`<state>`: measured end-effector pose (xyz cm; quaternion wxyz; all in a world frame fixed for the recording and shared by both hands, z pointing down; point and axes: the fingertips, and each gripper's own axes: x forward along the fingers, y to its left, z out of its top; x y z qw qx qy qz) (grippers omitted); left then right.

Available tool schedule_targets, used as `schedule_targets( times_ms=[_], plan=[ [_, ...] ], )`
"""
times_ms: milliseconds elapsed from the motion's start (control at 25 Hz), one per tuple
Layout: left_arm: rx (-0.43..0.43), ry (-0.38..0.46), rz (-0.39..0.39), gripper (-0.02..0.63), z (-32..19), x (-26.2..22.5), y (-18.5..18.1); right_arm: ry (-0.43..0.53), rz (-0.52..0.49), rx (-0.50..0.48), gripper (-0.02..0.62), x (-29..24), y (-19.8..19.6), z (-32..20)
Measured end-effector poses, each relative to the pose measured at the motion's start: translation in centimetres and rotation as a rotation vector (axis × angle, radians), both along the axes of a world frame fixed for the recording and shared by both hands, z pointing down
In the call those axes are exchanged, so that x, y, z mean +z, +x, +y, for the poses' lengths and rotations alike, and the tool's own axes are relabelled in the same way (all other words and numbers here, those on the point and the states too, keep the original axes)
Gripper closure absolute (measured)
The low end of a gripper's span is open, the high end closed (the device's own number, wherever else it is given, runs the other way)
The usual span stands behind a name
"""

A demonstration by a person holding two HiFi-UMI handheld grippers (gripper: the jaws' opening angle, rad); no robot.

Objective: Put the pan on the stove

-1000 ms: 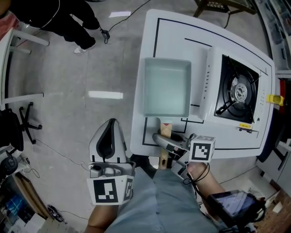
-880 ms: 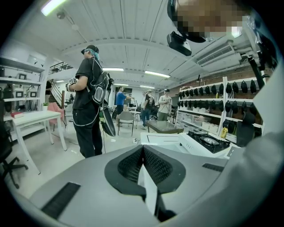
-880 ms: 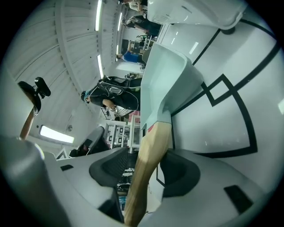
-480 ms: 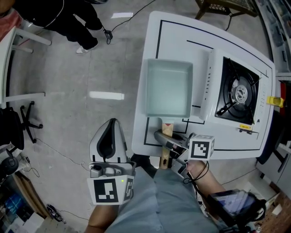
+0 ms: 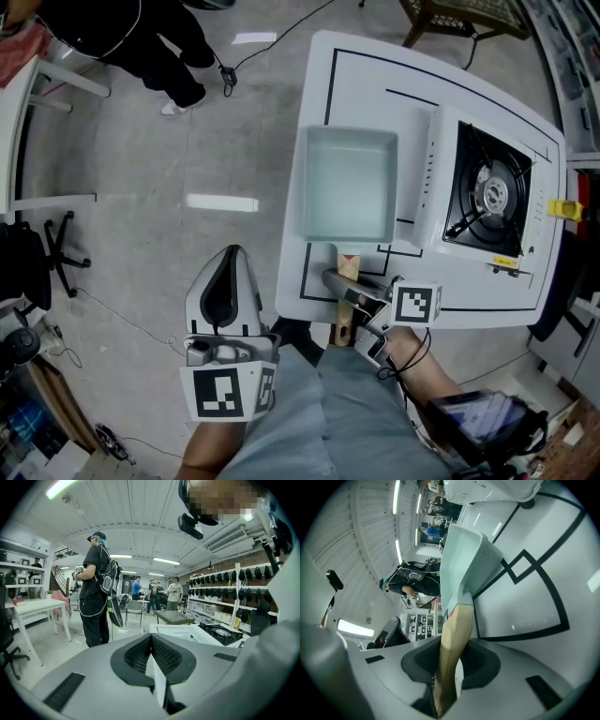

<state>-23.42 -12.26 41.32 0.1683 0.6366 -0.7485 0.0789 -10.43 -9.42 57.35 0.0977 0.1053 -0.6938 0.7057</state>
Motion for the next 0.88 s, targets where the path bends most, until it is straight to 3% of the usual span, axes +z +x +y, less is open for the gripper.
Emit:
schedule_targets(
  times_ms=[320,880],
  plan=[
    [-0.006,0.013,-0.008,0.588,0.7,-0.9,-0.4,-0.004,-0.021,0.012,0.479,-0.5,-0.5,0.1],
    [0.007,0.067,-0.015,0.588,2.0,-3.4,-0.2,0.092,-0.063,-0.001,0.482,-5.4,-1.9,-0.5]
  ],
)
